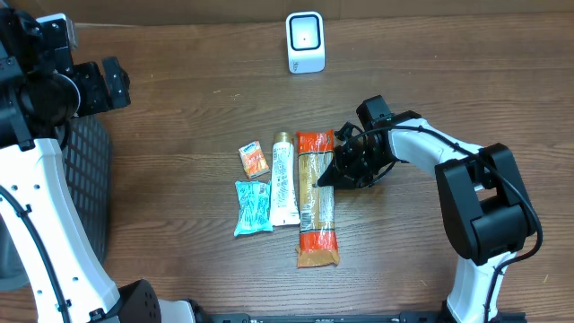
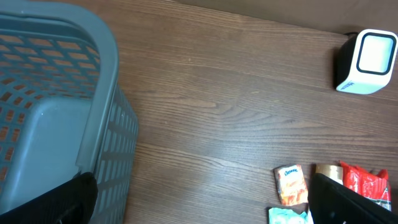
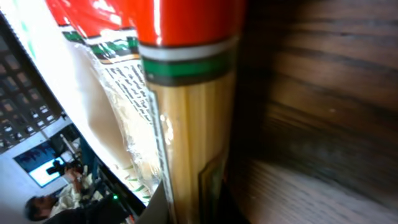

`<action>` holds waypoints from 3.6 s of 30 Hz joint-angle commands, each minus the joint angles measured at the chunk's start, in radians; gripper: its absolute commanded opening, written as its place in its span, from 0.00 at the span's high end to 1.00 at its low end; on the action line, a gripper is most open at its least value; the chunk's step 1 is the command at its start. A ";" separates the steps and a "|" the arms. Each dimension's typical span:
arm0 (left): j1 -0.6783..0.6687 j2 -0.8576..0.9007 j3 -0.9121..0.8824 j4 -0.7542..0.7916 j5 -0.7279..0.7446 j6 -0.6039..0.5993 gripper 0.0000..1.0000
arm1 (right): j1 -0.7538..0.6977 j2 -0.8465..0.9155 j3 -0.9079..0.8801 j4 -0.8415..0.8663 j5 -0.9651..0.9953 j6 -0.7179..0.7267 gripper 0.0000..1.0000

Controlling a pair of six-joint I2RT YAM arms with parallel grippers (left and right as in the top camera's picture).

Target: Scan the item barcode

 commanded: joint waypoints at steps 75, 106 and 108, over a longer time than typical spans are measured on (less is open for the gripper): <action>0.003 0.003 0.006 0.003 0.007 0.015 0.00 | 0.123 -0.074 0.871 -0.134 1.110 -0.317 0.96; 0.003 0.003 0.006 0.003 0.007 0.015 0.00 | 0.261 0.329 0.869 0.772 1.404 -1.184 0.96; 0.003 0.003 0.006 0.003 0.007 0.015 0.01 | 0.261 0.329 0.869 0.786 1.419 -1.196 0.96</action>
